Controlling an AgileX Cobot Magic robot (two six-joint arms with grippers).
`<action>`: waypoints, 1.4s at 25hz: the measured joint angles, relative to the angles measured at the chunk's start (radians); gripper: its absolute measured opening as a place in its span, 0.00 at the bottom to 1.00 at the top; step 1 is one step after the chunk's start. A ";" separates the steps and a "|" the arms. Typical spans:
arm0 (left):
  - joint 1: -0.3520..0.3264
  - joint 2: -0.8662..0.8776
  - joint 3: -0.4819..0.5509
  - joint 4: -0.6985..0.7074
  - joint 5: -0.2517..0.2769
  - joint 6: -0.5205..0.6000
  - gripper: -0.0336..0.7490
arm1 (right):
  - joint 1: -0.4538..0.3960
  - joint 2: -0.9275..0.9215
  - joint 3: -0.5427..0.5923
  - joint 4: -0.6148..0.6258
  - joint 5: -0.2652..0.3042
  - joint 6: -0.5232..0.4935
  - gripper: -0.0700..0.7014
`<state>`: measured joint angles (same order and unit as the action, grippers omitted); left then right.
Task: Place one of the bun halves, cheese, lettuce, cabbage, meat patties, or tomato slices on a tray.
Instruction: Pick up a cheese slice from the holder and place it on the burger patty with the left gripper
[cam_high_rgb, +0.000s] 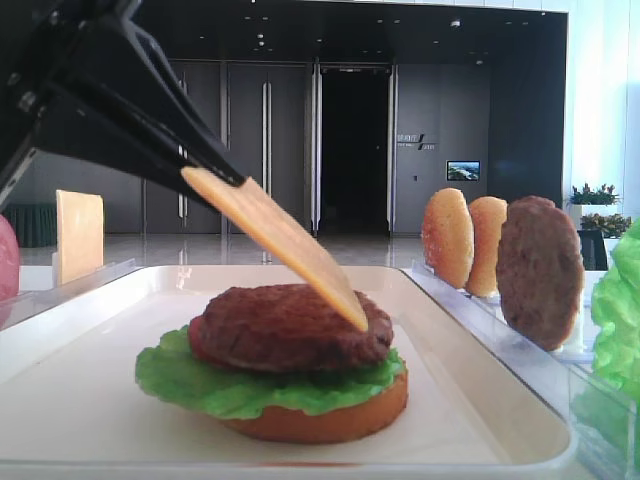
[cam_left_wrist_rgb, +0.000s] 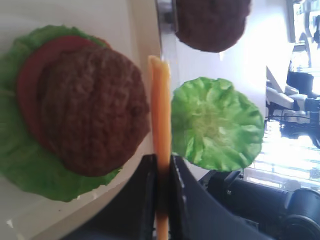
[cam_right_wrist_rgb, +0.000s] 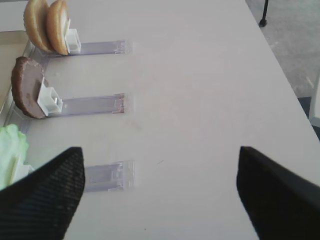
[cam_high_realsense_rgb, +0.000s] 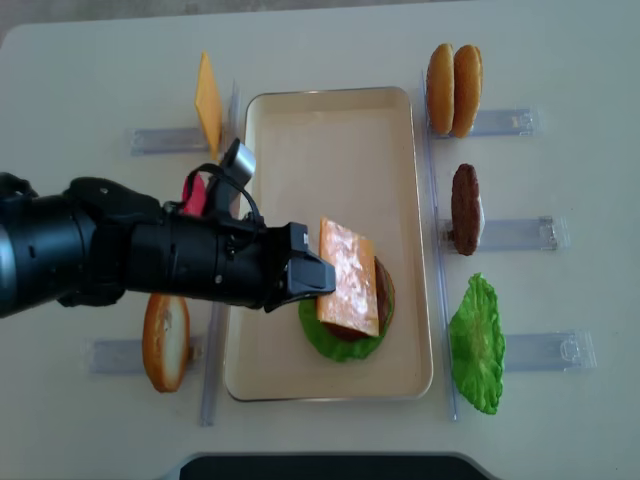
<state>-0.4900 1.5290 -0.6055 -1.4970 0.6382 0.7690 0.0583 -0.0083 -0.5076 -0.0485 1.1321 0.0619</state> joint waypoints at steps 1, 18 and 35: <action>0.000 0.015 0.000 0.000 0.002 0.000 0.08 | 0.000 0.000 0.000 0.000 0.000 0.000 0.85; 0.000 0.045 0.000 -0.047 0.040 0.070 0.08 | 0.000 0.000 0.000 0.000 0.000 0.000 0.85; 0.000 0.048 0.000 -0.094 -0.006 0.133 0.08 | 0.000 0.000 0.000 0.000 0.000 0.000 0.85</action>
<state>-0.4900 1.5768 -0.6055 -1.5910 0.6317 0.9021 0.0583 -0.0083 -0.5076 -0.0485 1.1321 0.0619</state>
